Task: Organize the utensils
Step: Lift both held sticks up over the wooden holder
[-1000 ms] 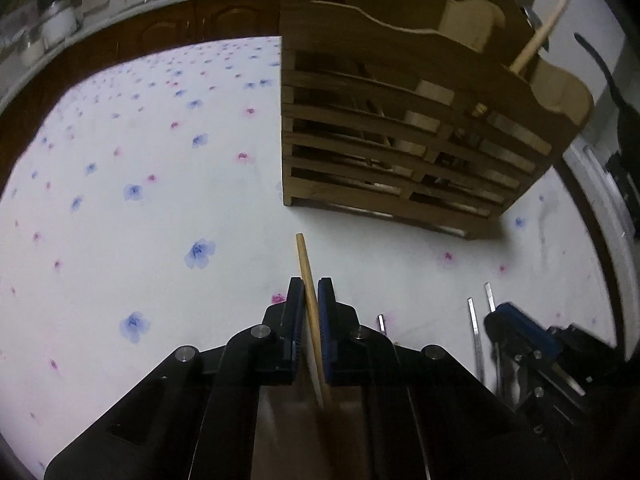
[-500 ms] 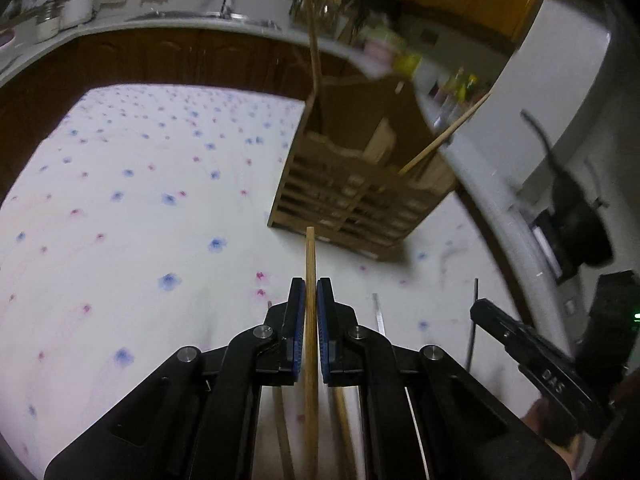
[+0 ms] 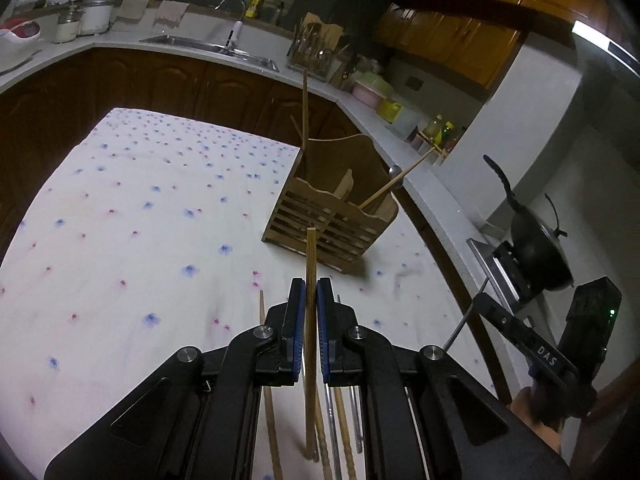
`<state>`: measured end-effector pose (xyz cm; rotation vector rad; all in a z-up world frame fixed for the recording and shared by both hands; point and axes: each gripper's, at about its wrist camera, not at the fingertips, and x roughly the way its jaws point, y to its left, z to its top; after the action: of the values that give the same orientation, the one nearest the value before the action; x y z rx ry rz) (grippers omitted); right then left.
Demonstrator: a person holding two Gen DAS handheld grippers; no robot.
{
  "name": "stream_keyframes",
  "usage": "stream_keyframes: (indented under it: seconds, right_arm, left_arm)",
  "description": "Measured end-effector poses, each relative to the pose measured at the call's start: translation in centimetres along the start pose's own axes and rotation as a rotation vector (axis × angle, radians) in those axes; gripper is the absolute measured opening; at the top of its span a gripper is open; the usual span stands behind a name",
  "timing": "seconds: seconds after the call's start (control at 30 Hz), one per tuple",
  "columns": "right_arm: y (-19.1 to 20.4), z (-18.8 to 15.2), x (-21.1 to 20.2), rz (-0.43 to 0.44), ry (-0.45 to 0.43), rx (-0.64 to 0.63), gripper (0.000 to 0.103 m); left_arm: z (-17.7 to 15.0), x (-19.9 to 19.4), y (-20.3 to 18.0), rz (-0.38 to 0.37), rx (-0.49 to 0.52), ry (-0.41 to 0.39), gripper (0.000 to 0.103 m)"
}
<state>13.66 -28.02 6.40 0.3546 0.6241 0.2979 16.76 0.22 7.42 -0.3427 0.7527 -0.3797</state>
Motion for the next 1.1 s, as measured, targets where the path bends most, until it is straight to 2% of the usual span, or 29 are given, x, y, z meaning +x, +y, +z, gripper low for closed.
stream_keyframes:
  seconds: [0.37, 0.83, 1.1]
  right_arm:
    - [0.6, 1.1, -2.3, 0.018, -0.059, -0.013, 0.004]
    - [1.0, 2.2, -3.0, 0.022, -0.101, -0.021, 0.004]
    - [0.9, 4.3, -2.7, 0.028, -0.145, -0.023, 0.004]
  left_arm:
    - [0.7, -2.7, -0.6, -0.012, 0.014, -0.065, 0.005]
    - [1.3, -3.9, -0.2, -0.008, -0.009, -0.1, 0.005]
    - [3.4, -4.3, -0.5, -0.008, -0.003, -0.149, 0.005]
